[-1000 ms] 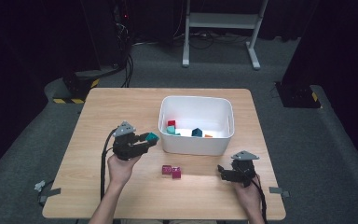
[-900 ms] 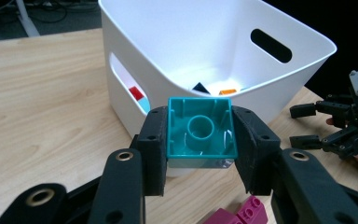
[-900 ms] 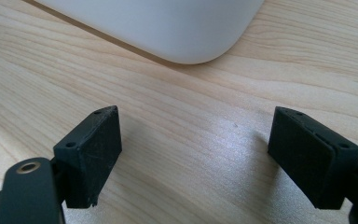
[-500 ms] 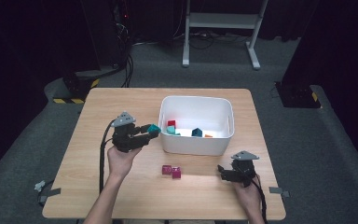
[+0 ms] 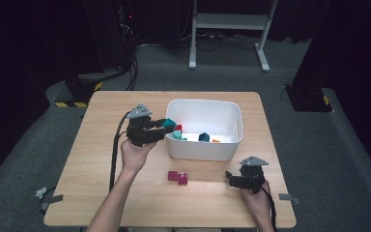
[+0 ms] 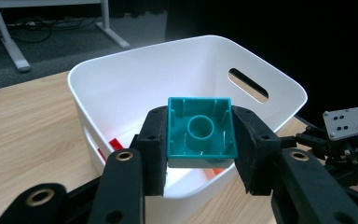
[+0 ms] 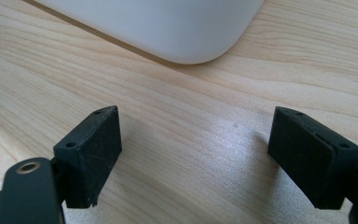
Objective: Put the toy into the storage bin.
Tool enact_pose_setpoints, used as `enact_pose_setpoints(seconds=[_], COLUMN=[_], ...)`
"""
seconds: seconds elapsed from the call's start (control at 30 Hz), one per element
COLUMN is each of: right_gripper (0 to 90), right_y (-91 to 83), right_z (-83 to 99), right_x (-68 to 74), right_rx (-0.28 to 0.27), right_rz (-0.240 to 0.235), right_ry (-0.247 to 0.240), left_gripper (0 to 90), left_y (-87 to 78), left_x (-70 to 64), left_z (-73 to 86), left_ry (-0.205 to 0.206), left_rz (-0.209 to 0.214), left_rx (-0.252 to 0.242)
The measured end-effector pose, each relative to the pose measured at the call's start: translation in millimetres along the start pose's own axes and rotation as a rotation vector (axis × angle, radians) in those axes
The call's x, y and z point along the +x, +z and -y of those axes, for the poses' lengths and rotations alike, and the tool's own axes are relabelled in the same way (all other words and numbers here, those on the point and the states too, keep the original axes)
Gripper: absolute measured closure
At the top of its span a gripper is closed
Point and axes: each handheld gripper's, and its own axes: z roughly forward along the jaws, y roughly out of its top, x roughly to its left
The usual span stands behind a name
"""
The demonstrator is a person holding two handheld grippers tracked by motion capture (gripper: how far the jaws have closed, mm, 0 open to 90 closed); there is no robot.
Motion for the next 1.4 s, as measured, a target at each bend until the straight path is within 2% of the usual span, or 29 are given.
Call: enact_pose_setpoints(seconds=[0.57, 0.83, 1.0, 1.07, 1.2, 1.4], right_gripper=[17.1, 17.0, 17.0, 17.1, 17.0, 17.1], right_y=[0.0, 0.0, 0.0, -0.1, 0.1, 0.2], right_z=[0.0, 0.0, 0.0, 0.0, -0.1, -0.2], right_x=[0.0, 0.1, 0.1, 0.1, -0.2, -0.1], right_rx=[0.000, 0.000, 0.001, 0.001, 0.000, 0.000], right_rz=[0.000, 0.000, -0.001, 0.000, -0.001, -0.002], right_ry=[0.000, 0.002, 0.003, 0.002, 0.001, 0.001], left_gripper=[58.7, 58.5, 57.6, 52.5, 48.3, 43.9], left_y=[37.9, 53.2, 64.2, 64.0, 56.0, 34.0], left_x=[-3.3, -1.7, 2.9, 3.4, 3.1, 2.5], left_z=[-4.9, -1.8, 2.0, 4.0, 6.7, 9.7], left_ry=[0.023, 0.043, 0.037, 0.033, 0.046, 0.040], left_rz=[-0.005, -0.031, -0.044, -0.051, -0.068, -0.083], left_rx=[0.067, 0.104, 0.135, 0.125, 0.109, 0.074])
